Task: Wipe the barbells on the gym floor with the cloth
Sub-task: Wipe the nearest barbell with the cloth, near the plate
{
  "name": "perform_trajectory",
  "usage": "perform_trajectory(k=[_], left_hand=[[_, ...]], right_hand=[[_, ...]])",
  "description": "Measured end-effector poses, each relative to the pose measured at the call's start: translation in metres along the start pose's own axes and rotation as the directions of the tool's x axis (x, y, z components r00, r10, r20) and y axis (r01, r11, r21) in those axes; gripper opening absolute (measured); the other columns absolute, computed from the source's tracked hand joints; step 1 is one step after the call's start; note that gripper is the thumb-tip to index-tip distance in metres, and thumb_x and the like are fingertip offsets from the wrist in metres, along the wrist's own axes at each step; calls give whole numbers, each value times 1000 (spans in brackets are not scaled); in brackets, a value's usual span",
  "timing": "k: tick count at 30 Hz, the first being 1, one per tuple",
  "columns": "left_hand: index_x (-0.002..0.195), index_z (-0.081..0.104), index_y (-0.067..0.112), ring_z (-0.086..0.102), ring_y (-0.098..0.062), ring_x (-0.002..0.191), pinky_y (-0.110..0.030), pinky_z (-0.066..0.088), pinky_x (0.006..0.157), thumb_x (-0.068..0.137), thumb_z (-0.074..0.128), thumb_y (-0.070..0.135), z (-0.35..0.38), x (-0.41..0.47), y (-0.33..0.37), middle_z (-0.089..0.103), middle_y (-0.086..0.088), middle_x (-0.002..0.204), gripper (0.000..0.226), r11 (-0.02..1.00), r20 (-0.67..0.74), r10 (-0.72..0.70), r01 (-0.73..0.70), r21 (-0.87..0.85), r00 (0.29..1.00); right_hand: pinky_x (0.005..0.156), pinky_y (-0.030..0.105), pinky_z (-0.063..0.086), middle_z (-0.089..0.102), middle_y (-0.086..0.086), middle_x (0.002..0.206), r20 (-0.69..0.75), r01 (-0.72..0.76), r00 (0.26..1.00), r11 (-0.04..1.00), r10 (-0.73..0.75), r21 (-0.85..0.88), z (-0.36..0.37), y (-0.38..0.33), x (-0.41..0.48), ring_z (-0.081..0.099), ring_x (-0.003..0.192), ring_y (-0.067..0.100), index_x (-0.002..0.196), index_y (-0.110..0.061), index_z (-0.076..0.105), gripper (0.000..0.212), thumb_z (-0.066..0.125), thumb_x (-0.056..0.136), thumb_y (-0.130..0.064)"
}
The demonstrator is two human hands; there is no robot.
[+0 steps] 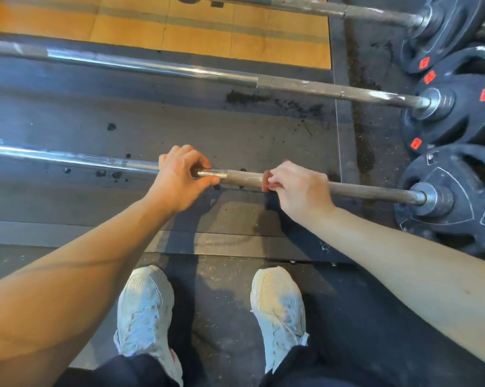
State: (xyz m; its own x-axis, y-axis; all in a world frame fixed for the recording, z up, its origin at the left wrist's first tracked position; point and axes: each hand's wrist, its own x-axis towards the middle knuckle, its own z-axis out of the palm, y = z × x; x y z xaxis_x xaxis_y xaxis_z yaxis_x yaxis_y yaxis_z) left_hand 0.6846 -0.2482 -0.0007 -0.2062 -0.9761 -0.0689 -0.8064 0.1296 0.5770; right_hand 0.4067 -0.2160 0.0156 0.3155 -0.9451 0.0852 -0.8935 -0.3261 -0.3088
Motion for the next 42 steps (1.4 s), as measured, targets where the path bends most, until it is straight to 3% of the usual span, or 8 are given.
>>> perform_trajectory(k=[5, 11, 17, 19, 25, 31, 34, 42], left_hand=[[99, 60, 31, 47, -15, 100, -40, 36, 99, 86, 78, 42, -4, -1, 1, 57, 7, 104, 25, 1000, -9, -27, 27, -2, 1000], [102, 62, 32, 47, -15, 101, -41, 36, 101, 86, 77, 44, 2, 1, 3, 57, 9, 105, 26, 1000, -5, -20, 20, -5, 1000], [99, 63, 28, 48, -16, 100, -43, 36, 100, 86, 78, 41, -1, -2, 1, 58, 7, 104, 23, 999, -15, -24, 24, -22, 1000], [98, 62, 29, 48, -16, 100, -43, 36, 100, 86, 77, 42, -4, -1, 1, 58, 7, 104, 23, 999, -4, -33, 33, -21, 999], [102, 63, 30, 47, -15, 102, -40, 35, 101, 86, 77, 44, -1, 2, 6, 57, 9, 106, 25, 999, 9, -36, 36, -30, 999], [99, 60, 31, 47, -17, 101, -43, 35, 101, 85, 78, 43, -5, 0, 4, 57, 7, 105, 26, 999, 7, -43, 44, -21, 999], [100, 59, 32, 47, -16, 102, -42, 35, 102, 86, 77, 43, -6, 1, 4, 57, 7, 106, 25, 998, 34, -48, 49, -26, 998], [103, 64, 29, 46, -16, 104, -41, 33, 103, 87, 77, 43, -4, 2, 7, 57, 8, 109, 25, 998, 29, -51, 52, -34, 998]], right_hand=[[72, 29, 47, 66, -3, 101, 131, 10, 991, 997, -19, 72, 9, -65, 43, 63, 87, 18, 103, -21, 74, 9, 72, 94, -22], [87, 45, 56, 66, -8, 94, 204, -388, 902, 922, 381, -11, -29, -1, 25, 61, 90, 17, 100, -31, 71, 16, 59, 101, -41], [75, 31, 41, 63, -8, 101, 278, -213, 941, 976, 191, 53, 1, -79, 63, 58, 94, 16, 104, -29, 72, 9, 65, 98, -30], [77, 33, 48, 62, -10, 97, 294, -184, 944, 979, 151, 87, -3, -77, 66, 56, 90, 12, 101, -29, 71, 8, 65, 99, -32], [82, 44, 59, 68, -8, 91, 335, -397, 862, 918, 381, -24, -42, -4, 34, 61, 84, 15, 92, -31, 73, 15, 65, 97, -43], [83, 38, 56, 66, -10, 94, 327, -236, 923, 970, 203, 62, -6, -70, 67, 61, 90, 14, 94, -30, 71, 6, 68, 97, -33], [84, 42, 54, 63, -14, 93, 343, -201, 926, 975, 158, 91, -12, -55, 62, 59, 91, 12, 89, -33, 69, 8, 67, 97, -32], [75, 37, 55, 64, -6, 100, 230, -136, 959, 981, 165, -138, -27, -12, 16, 64, 88, 22, 93, -25, 73, 6, 70, 95, -21]])
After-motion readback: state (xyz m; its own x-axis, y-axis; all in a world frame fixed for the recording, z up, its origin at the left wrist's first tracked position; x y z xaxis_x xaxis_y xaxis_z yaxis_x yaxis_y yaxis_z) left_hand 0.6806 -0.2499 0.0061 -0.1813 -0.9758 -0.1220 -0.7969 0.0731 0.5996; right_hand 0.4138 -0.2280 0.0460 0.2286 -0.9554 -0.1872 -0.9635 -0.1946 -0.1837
